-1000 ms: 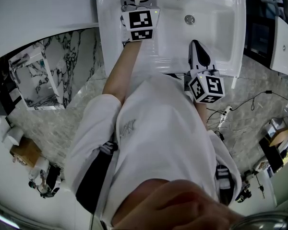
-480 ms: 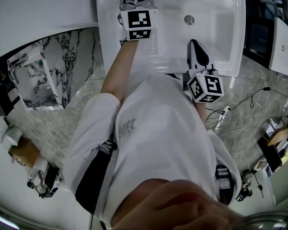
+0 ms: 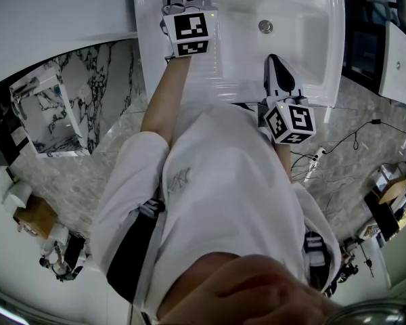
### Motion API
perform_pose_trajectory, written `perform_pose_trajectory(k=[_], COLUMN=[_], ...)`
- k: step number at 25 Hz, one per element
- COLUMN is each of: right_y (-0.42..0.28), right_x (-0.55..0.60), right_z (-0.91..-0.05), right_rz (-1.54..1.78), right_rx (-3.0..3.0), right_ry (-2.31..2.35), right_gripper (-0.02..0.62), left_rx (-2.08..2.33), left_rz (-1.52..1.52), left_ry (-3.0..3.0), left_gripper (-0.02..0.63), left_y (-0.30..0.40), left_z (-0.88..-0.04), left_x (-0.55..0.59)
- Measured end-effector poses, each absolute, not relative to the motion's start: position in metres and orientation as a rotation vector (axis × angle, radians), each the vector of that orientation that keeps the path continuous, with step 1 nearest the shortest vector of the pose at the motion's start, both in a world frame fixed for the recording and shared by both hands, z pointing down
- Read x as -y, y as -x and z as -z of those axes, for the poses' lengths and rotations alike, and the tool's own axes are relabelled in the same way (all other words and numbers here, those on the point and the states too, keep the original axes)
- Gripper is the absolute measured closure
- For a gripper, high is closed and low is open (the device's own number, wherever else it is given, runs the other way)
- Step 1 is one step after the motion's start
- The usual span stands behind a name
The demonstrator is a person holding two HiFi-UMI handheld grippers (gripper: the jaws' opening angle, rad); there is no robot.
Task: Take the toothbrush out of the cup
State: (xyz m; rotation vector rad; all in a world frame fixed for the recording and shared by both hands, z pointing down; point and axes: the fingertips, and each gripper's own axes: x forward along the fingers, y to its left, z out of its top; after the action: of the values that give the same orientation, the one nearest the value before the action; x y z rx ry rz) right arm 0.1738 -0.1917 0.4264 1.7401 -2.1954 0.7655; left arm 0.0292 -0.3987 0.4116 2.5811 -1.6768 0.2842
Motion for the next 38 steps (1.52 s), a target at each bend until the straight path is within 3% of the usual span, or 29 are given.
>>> perform_pose_trajectory(k=[38], right_y=[-0.212], right_x=[0.164], right_z=[-0.375], right_rz=[-0.578], right_rx=[2.285], right_ry=[-1.863], right_gripper=[0.58], left_rx=[1.792], left_rz=[0.065], left_ry=[-2.692], left_gripper=[0.563], left_y=[-0.001], left_z=[-0.258], left_x=[0.331])
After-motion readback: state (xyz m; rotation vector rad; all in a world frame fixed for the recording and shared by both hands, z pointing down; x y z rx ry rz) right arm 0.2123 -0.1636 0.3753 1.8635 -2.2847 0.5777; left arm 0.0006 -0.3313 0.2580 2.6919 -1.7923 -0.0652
